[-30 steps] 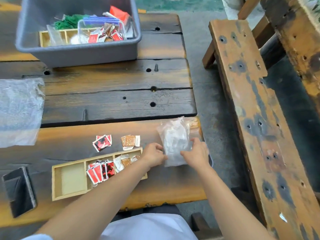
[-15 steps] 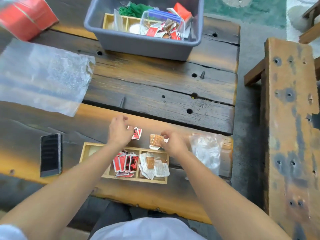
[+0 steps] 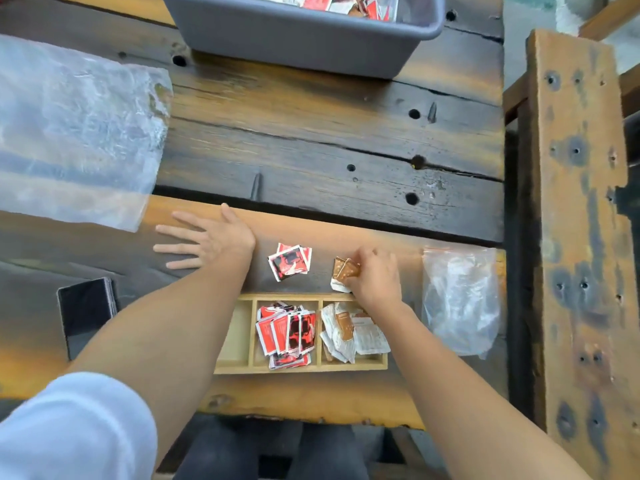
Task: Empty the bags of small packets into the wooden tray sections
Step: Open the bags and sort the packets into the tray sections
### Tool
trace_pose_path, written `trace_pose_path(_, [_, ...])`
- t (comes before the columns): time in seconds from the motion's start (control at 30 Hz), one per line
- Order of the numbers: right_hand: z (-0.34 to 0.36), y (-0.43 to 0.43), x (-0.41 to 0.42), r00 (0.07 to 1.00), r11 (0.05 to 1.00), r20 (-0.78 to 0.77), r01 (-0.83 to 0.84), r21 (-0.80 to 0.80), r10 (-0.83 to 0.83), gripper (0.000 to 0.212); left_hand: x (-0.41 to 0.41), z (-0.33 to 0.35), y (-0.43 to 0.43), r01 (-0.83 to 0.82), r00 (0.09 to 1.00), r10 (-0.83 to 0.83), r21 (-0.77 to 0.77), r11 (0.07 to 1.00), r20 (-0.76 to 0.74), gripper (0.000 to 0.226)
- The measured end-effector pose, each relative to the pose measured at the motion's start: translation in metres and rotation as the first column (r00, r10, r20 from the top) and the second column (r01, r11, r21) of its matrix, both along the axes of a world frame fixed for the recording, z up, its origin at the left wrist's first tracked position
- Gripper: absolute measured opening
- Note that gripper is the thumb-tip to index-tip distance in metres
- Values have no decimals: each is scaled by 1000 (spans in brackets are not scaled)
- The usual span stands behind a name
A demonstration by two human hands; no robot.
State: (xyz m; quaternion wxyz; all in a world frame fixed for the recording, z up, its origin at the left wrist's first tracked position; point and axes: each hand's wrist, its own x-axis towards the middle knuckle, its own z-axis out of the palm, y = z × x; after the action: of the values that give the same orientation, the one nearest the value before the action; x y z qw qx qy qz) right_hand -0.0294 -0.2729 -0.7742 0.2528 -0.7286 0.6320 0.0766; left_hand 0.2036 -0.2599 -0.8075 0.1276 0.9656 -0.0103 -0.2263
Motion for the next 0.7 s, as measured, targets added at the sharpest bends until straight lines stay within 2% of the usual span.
trace_pose_path(0.13, [1,7,3,999,999,10,33,-37,-33,13,-1,-11,-5,-56,994,63,-79,995,93,82])
trace_pose_path(0.23, [12,14,1,982,990,137,138,-26,-133,7,-3,-19,-3,-33,988,44,-75,997,148,81])
trace_pose_path(0.3, [37,21,-1,913,958,290,278,74,-288,7,-3,-19,-4,-38,987,47,-63,997,153,81])
trace_pose_path(0.37, [59,30,-10,854,919,349,322,230,-386,8,-3,-16,-8,-54,984,63,-55,997,168,80])
trace_pose_path(0.47, [73,48,-26,882,888,278,266,375,-381,15,-4,-16,-9,-53,979,63,-54,997,195,81])
trace_pose_path(0.53, [72,59,-33,915,881,182,270,389,-361,25,-4,-14,-7,-71,980,79,-51,996,183,81])
trace_pose_path(0.63, [69,57,-34,931,915,76,333,227,-358,32,-4,-13,-7,-54,983,63,-60,997,171,81])
trace_pose_path(0.7, [68,44,-31,916,915,98,372,153,-389,26,-3,-14,-7,-59,980,67,-50,997,189,81])
